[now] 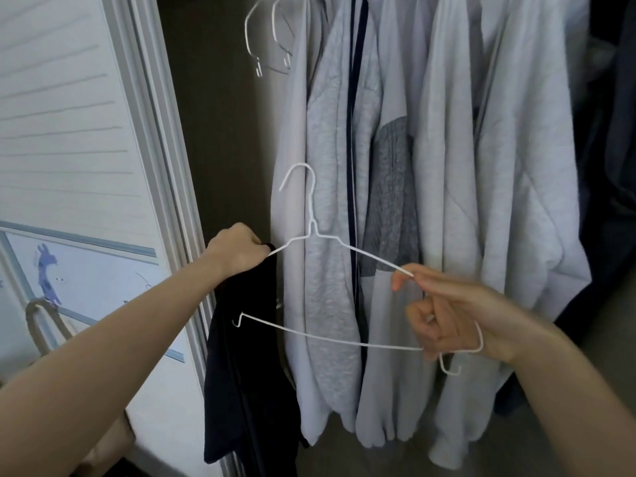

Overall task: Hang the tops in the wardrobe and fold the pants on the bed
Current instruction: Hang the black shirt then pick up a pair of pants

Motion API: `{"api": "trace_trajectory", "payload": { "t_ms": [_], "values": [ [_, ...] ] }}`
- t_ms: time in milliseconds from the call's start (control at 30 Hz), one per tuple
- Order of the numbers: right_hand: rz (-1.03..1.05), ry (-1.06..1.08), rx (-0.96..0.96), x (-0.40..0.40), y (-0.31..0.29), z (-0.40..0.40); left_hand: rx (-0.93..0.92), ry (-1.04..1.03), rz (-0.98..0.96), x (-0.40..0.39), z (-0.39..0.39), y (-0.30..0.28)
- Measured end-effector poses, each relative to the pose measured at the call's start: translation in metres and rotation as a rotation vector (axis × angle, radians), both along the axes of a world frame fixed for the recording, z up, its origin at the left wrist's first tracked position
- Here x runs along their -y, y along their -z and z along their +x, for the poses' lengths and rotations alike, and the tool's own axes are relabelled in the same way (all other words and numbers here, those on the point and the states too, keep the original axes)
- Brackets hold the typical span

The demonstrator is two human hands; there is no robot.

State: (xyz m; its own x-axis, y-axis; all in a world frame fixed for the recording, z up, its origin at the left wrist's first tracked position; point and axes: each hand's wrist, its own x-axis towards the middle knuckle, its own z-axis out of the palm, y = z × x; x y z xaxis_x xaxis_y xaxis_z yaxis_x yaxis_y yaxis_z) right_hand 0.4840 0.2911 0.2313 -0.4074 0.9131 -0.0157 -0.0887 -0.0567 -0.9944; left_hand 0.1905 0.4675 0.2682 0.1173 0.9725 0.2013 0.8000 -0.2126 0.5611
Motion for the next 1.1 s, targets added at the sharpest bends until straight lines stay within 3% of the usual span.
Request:
{"api": "trace_trajectory", "payload": {
  "t_ms": [200,500,733,900,967,1100],
  "values": [
    [0.051,0.017,0.061,0.003,-0.016,0.017,-0.118,-0.071,0.106,-0.005,-0.02,0.01],
    [0.055,-0.048,0.079,-0.013,-0.006,-0.022,0.069,-0.027,0.106,-0.004,-0.024,0.026],
    [0.017,-0.212,-0.049,-0.007,-0.025,0.027,-0.059,-0.115,0.118,0.001,-0.059,0.03],
    [0.067,-0.11,0.126,-0.008,-0.03,0.028,-0.152,-0.126,0.112,0.006,-0.064,0.038],
    [0.074,-0.136,0.144,-0.007,-0.03,0.019,-0.09,-0.129,0.066,0.009,-0.064,0.037],
    [0.024,-0.171,0.176,-0.014,-0.011,-0.027,0.294,-0.038,-0.104,0.024,-0.049,0.029]
  ]
}}
